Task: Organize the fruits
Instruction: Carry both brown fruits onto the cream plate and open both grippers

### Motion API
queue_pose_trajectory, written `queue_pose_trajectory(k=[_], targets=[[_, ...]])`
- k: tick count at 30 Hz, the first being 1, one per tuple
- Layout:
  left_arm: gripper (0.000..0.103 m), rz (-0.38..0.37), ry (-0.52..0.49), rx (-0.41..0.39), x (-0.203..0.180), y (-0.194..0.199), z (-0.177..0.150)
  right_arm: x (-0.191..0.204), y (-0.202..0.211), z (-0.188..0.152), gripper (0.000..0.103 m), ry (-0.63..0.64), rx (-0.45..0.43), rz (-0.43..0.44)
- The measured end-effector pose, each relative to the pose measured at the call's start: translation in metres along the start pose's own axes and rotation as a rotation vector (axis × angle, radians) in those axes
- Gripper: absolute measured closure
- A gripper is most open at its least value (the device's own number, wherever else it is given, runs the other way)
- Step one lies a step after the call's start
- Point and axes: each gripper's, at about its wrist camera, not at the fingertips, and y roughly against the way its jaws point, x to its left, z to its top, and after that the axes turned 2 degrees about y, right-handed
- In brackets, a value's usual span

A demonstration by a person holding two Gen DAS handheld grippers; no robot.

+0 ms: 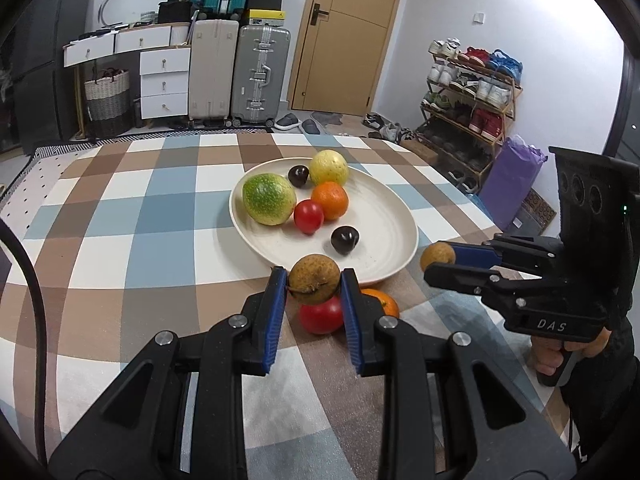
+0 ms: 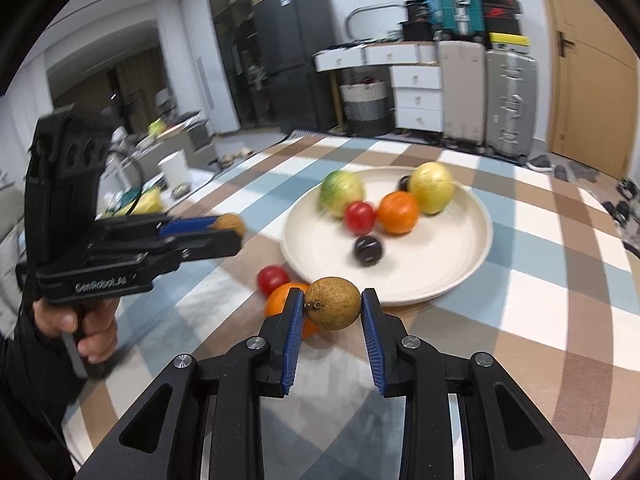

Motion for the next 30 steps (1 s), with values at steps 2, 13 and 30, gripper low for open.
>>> queue_pose_trajectory(k=[2, 13, 30], targets=[[0.079, 0.01, -0.003, -0.002, -0.002, -0.003, 0.002, -0.007, 0.0, 0.002, 0.073, -0.03, -0.014, -0.023], [0.079, 0.049, -0.026, -0.003, -0.015, -0.025, 0.014, -0.028, 0.0, 0.006, 0.073, -0.115, -0.041, -0.085], [0.079, 0.071, -0.014, -0.01, -0.016, -0.056, 0.031, -0.04, 0.002, 0.01, 0.073, -0.199, -0.104, -0.147]])
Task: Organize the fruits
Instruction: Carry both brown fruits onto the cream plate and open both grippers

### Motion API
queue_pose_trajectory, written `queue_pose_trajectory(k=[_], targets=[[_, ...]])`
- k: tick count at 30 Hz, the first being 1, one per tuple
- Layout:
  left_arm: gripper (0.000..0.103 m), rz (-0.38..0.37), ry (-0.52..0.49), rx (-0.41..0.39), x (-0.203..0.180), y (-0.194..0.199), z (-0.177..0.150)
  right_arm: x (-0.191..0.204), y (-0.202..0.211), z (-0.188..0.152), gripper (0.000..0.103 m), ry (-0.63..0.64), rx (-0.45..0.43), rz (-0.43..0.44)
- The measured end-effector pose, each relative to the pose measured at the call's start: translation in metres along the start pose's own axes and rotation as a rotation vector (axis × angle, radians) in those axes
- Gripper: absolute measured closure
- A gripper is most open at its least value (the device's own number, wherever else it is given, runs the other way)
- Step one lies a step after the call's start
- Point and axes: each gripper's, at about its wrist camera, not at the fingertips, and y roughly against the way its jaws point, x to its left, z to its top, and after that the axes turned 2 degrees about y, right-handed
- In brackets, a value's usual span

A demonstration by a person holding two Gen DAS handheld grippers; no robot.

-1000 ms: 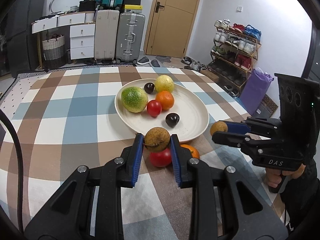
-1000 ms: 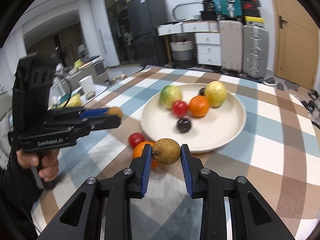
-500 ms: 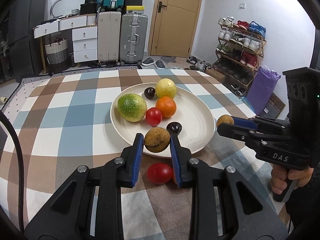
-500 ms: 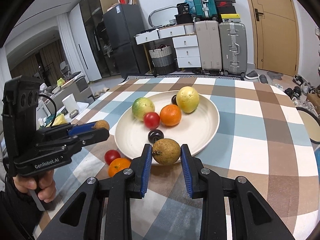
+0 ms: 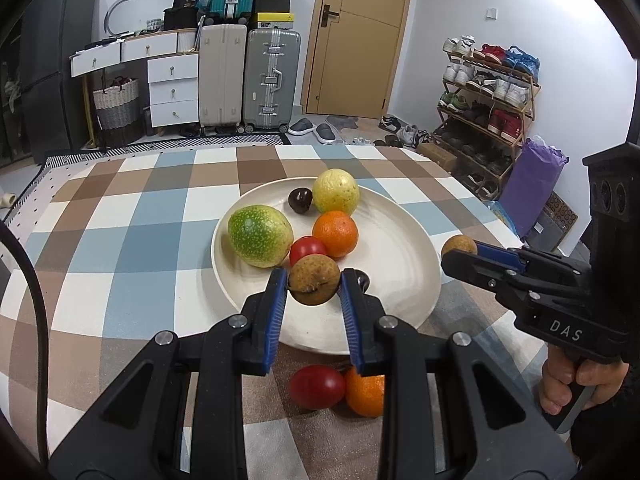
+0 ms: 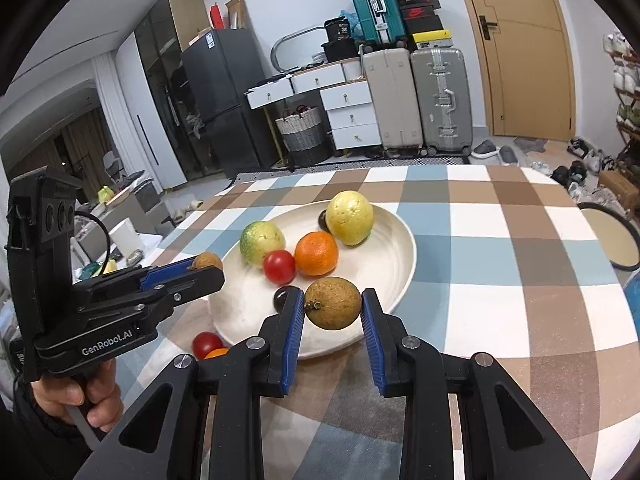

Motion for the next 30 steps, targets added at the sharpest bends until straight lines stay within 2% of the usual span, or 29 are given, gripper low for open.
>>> queue_pose_trajectory(k=[10, 18, 30], targets=[[0.079, 0.012, 0.011, 0.011, 0.004, -0.007, -0.001, -0.004, -0.014, 0.005, 0.073, 0.008, 0.039, -0.036], [0.079, 0.026, 0.003, 0.027, 0.004, -0.014, -0.003, -0.003, -0.037, 0.011, 0.073, 0.018, 0.104, -0.046], [0.079, 0.046, -0.004, 0.044, 0.003, -0.018, -0.005, 0.001, -0.032, 0.01, 0.073, 0.039, 0.093, -0.054]])
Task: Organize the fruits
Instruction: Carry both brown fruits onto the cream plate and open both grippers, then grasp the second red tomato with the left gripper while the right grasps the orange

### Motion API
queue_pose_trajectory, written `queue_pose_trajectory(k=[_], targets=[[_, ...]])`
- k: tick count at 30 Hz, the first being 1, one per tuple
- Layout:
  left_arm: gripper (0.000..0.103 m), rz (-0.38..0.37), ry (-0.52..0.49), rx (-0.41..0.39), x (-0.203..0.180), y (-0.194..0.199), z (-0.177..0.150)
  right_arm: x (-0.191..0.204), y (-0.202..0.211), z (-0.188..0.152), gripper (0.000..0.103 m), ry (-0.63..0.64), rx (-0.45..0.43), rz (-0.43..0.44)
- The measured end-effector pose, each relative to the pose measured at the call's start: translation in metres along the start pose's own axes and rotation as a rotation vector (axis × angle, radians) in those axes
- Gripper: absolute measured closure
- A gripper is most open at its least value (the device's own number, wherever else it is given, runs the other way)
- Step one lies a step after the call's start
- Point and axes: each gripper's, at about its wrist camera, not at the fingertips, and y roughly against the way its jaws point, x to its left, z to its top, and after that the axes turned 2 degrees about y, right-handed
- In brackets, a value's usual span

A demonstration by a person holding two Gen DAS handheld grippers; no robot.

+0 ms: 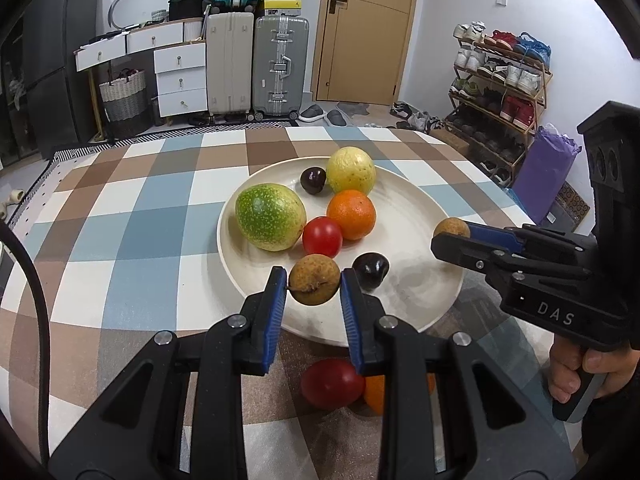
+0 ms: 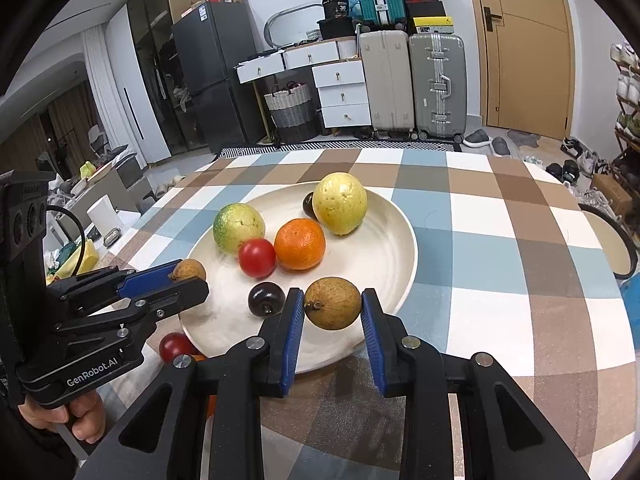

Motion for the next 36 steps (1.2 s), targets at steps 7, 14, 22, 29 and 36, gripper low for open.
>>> queue_pose_trajectory(k=[7, 14, 22, 29, 36], targets=[[0.079, 0.016, 0.019, -0.002, 0.005, 0.003, 0.0, -0.003, 0.003, 0.001, 0.059, -0.025, -0.024, 0.012], [0.064, 0.013, 0.02, -0.025, 0.008, 0.015, -0.001, 0.0, 0.005, -0.001, 0.047, -0.006, -0.028, -0.004], [0.018, 0.05, 0.011, -0.056, 0.013, 0.033, -0.001, 0.005, 0.011, -0.006, 0.011, 0.017, -0.033, 0.001], [0.001, 0.061, 0.008, -0.03, 0.018, 0.043, -0.007, 0.007, 0.014, -0.011, 0.001, 0.009, -0.01, 0.048], [0.001, 0.03, 0.009, 0.006, 0.02, 0.044, -0.01, 0.011, 0.016, -0.015, 0.0, 0.006, 0.012, 0.088]])
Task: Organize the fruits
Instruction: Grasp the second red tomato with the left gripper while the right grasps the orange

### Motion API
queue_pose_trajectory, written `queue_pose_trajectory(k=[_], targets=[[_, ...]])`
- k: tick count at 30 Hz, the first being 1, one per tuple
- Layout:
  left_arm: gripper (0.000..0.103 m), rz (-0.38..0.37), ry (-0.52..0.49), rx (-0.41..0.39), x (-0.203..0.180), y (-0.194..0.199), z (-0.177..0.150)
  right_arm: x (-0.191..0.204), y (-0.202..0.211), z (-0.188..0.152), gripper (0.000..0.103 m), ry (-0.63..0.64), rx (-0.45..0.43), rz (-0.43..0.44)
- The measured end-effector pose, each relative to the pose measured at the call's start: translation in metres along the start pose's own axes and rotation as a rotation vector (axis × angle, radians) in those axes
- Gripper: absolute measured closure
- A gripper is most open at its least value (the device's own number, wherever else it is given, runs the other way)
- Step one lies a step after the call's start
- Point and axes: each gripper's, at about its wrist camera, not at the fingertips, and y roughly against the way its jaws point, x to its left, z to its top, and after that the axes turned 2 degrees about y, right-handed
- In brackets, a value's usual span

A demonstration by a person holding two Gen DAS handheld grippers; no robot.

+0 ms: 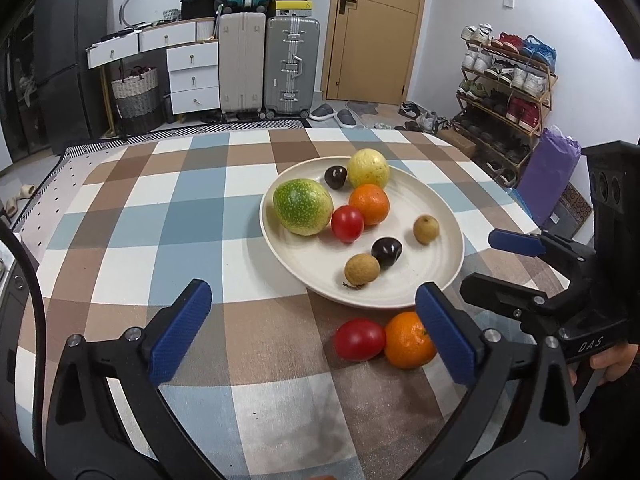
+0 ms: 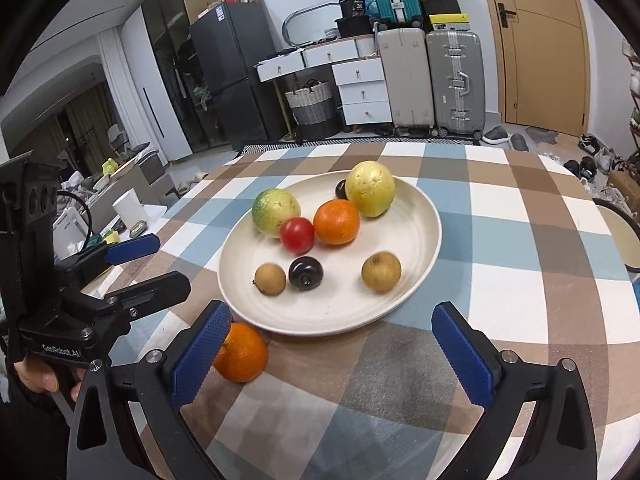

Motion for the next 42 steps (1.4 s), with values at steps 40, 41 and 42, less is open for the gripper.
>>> queue_pose_trajectory(k=[40, 41, 42], targets=[[0.001, 0.022, -0.024, 0.108, 0.012, -0.017, -0.01, 0.063, -0.04, -0.019, 0.041, 0.226, 0.208, 0.141], [0.001, 0.021, -0.023, 0.108, 0.012, -0.017, -0.01, 0.061, -0.04, -0.019, 0.044, 0.217, 0.208, 0.144], [0.001, 0.02, -0.02, 0.109, 0.013, -0.017, -0.01, 0.059, -0.04, -0.018, 0.048, 0.211, 0.206, 0.142]])
